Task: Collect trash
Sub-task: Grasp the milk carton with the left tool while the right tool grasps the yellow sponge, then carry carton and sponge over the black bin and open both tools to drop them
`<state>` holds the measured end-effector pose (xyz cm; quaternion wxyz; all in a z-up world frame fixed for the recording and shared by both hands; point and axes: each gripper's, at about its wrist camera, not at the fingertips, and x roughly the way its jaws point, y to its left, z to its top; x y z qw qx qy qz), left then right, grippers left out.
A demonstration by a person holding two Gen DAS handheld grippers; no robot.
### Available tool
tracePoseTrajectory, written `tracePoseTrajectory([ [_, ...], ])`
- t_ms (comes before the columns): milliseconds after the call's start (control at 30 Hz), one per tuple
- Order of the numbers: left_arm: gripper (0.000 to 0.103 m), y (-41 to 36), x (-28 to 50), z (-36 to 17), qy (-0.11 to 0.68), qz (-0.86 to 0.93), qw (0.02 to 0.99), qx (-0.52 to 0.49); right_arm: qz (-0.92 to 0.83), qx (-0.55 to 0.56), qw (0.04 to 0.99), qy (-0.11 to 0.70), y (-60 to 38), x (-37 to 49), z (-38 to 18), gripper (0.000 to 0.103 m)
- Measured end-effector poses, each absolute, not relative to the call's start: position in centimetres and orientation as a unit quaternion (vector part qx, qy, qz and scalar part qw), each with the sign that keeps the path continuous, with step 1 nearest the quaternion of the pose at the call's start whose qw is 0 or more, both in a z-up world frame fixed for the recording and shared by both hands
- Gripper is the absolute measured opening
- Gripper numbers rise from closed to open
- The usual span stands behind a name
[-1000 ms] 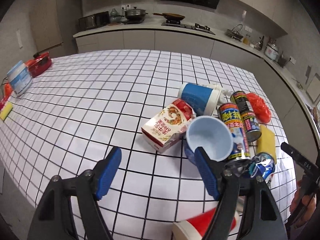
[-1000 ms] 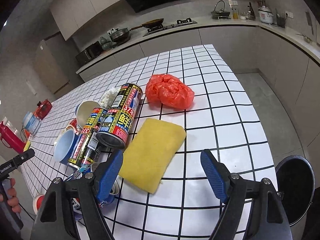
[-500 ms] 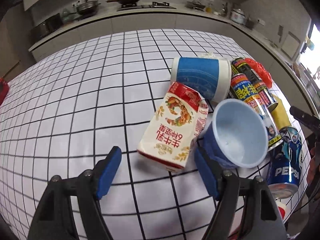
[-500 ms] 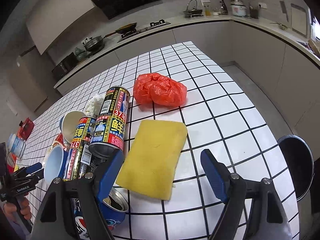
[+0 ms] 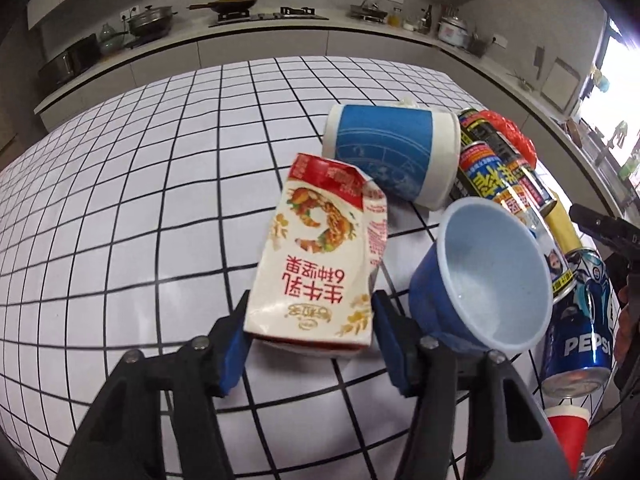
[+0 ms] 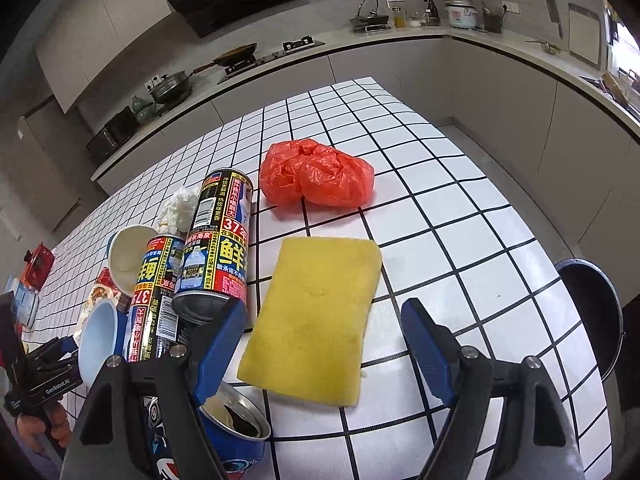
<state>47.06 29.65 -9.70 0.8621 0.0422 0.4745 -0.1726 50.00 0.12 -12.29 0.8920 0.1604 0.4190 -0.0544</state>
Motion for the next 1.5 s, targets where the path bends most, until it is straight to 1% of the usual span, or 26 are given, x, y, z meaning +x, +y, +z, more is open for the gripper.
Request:
tracePoseTrajectory([
  [267, 0.055, 31.8, 43.9, -9.9, 0.485, -0.164, 0.859, 0.029, -0.048, 0.155, 0.886, 0.435, 0.6, 51.3, -13.0, 0.081],
  [400, 0.058, 31.7, 43.9, -10.0, 0.485, -0.146, 0.862, 0.025, -0.043, 0.153, 0.879, 0.449, 0.8, 52.2, -13.8, 0.081],
  [467, 0.062, 31.7, 43.8, -10.0, 0.487, -0.138, 0.862, 0.024, -0.041, 0.146, 0.876, 0.458, 0.9, 52.6, -14.2, 0.081],
  [500, 0.068, 31.7, 43.8, -10.0, 0.487, -0.134, 0.863, 0.024, -0.043, 0.139, 0.877, 0.458, 1.0, 52.6, -14.2, 0.081],
  [533, 0.07, 31.6, 43.7, -9.9, 0.486, -0.134, 0.863, 0.024, -0.044, 0.132, 0.876, 0.462, 1.0, 52.8, -14.3, 0.081],
  [600, 0.07, 31.5, 43.6, -9.8, 0.484, -0.132, 0.865, 0.027, -0.044, 0.122, 0.875, 0.467, 1.0, 52.9, -14.4, 0.081],
  [633, 0.07, 31.3, 43.6, -9.8, 0.483, -0.131, 0.865, 0.029, -0.049, 0.115, 0.874, 0.47, 1.0, 53.0, -14.4, 0.08],
  [700, 0.07, 31.0, 43.8, -9.7, 0.481, -0.132, 0.866, 0.03, -0.055, 0.106, 0.875, 0.47, 0.5, 52.8, -14.4, 0.071],
  [767, 0.07, 30.4, 44.2, -9.8, 0.48, -0.13, 0.867, 0.036, -0.059, 0.104, 0.874, 0.47, 0.0, 52.6, -14.4, 0.066],
  [900, 0.07, 29.7, 45.1, -10.4, 0.482, -0.127, 0.866, 0.043, -0.069, 0.099, 0.874, 0.47, -1.0, 52.4, -14.4, 0.066],
  [967, 0.07, 29.4, 45.3, -10.6, 0.479, -0.126, 0.868, 0.047, -0.069, 0.094, 0.875, 0.47, -0.7, 52.5, -14.4, 0.069],
  [1000, 0.07, 29.2, 45.4, -10.7, 0.478, -0.126, 0.868, 0.049, -0.069, 0.088, 0.875, 0.471, -0.4, 52.5, -14.4, 0.069],
  [1067, 0.062, 29.0, 45.4, -10.6, 0.474, -0.124, 0.87, 0.052, -0.071, 0.063, 0.875, 0.475, 0.3, 52.7, -14.5, 0.069],
  [1133, 0.06, 28.6, 45.6, -10.5, 0.473, -0.125, 0.871, 0.05, -0.07, 0.053, 0.875, 0.476, 0.6, 52.7, -14.5, 0.068],
  [1300, 0.056, 28.4, 45.2, -10.4, 0.469, -0.128, 0.873, 0.039, -0.066, 0.05, 0.879, 0.47, 0.5, 51.7, -14.3, 0.053],
  [1400, 0.054, 29.0, 44.7, -10.3, 0.462, -0.127, 0.877, 0.029, -0.062, 0.071, 0.882, 0.463, -0.2, 51.3, -14.1, 0.049],
  [1500, 0.053, 29.6, 44.3, -9.8, 0.455, -0.124, 0.882, 0.02, -0.057, 0.091, 0.883, 0.457, -0.9, 51.0, -13.9, 0.048],
])
